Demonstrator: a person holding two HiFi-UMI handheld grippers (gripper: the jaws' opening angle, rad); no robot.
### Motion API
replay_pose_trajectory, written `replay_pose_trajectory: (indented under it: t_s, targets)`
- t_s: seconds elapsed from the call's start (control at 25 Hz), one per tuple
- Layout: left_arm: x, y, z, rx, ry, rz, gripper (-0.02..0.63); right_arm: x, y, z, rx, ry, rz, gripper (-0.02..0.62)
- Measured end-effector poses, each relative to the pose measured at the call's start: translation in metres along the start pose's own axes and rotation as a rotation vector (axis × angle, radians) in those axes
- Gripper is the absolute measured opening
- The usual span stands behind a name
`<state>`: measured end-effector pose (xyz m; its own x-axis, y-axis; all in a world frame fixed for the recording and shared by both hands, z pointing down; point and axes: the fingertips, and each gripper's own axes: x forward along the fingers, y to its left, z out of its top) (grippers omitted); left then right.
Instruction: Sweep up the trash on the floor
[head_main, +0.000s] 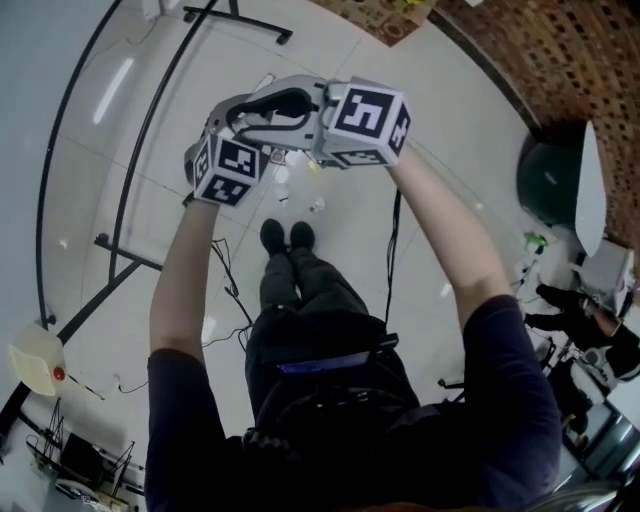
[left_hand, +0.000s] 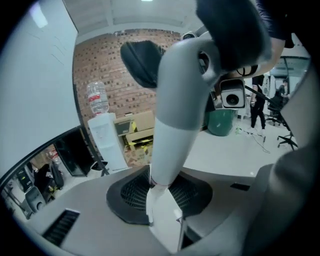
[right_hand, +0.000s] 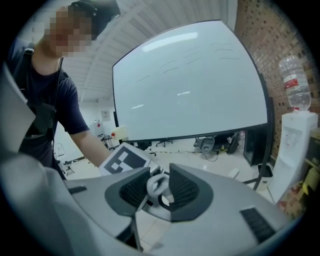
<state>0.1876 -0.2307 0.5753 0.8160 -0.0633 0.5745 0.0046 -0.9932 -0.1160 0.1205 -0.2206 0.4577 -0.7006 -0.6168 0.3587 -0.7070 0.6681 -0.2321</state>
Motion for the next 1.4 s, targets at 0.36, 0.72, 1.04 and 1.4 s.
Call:
replay_pose_trajectory:
  t_s: [0.36,0.72,1.04,1.4]
  targets:
    - [0.018,-0.018,0.009,0.062,-0.004,-0.201,0.101,-0.016,-0.02,-0.008,0.169,-0.056,-0.081,0.129]
    - [0.025,-0.018,0.019,-0.006,-0.019,-0.179,0.103,-0.033,-0.024,-0.003,0.149,-0.11,-0.189,0.176]
    - [0.026,-0.02,0.017,-0.127,-0.02,-0.137,0.107,-0.029,-0.026,-0.02,0.034,-0.101,-0.226,0.156]
    - [0.018,-0.037,-0.017,-0.186,0.022,-0.132,0.112,-0.005,0.0,-0.049,-0.138,0.058,-0.088,0.124]
